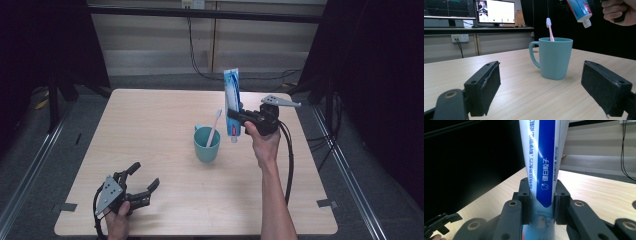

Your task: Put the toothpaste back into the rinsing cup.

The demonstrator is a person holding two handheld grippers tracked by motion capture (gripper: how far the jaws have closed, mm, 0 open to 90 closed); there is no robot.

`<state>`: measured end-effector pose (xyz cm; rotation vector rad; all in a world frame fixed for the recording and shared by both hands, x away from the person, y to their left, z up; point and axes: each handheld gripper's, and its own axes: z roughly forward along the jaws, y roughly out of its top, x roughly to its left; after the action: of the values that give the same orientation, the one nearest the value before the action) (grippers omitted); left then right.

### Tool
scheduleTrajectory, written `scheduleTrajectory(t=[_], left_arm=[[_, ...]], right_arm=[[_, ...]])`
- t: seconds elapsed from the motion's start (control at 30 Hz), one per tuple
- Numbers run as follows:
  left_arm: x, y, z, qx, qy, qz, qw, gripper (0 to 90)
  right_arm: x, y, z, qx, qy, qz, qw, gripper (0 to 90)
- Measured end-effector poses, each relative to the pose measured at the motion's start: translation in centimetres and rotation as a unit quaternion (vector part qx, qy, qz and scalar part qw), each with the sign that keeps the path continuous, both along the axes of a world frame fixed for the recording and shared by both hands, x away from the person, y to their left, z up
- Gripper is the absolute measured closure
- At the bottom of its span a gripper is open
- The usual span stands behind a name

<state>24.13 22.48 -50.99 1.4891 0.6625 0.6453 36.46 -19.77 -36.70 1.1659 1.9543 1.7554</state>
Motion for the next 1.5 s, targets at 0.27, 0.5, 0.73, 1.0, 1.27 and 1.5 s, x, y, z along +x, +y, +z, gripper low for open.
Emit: scheduleTrajectory(t=[0.27, 0.5, 0.73, 1.0, 1.27, 1.5], left_arm=[[0.0, 0.0, 0.0, 0.000, 0.000, 0.000, 1.0000, 15.8], [0.0, 0.0, 0.0, -0.003, 0.003, -0.005, 1.0000, 15.8], [0.0, -0.1, 0.0, -0.004, 0.003, -0.004, 1.0000, 15.7], [0.0, -0.1, 0.0, -0.004, 0.003, -0.004, 1.0000, 15.6], [0.0, 0.0, 0.0, 0.000, 0.000, 0.000, 1.0000, 15.7], [0.0, 0.0, 0.0, -0.001, 0.000, 0.001, 1.0000, 15.7]], right_arm=[[0.5, 0.8, 0.3, 0.003, -0.010, -0.002, 0.9999, 72.8], [0.8, 1.9, 0.1, 0.002, -0.012, 0.011, 0.9999, 72.7], [1.5, 3.3, -0.3, 0.000, -0.013, 0.020, 0.9997, 72.7], [2.2, 4.8, -0.8, 0.004, -0.016, 0.037, 0.9992, 72.7], [2.7, 5.7, -1.7, -0.008, -0.010, 0.042, 0.9990, 72.6], [3.0, 6.1, -2.6, -0.013, -0.002, 0.045, 0.9989, 72.4]])
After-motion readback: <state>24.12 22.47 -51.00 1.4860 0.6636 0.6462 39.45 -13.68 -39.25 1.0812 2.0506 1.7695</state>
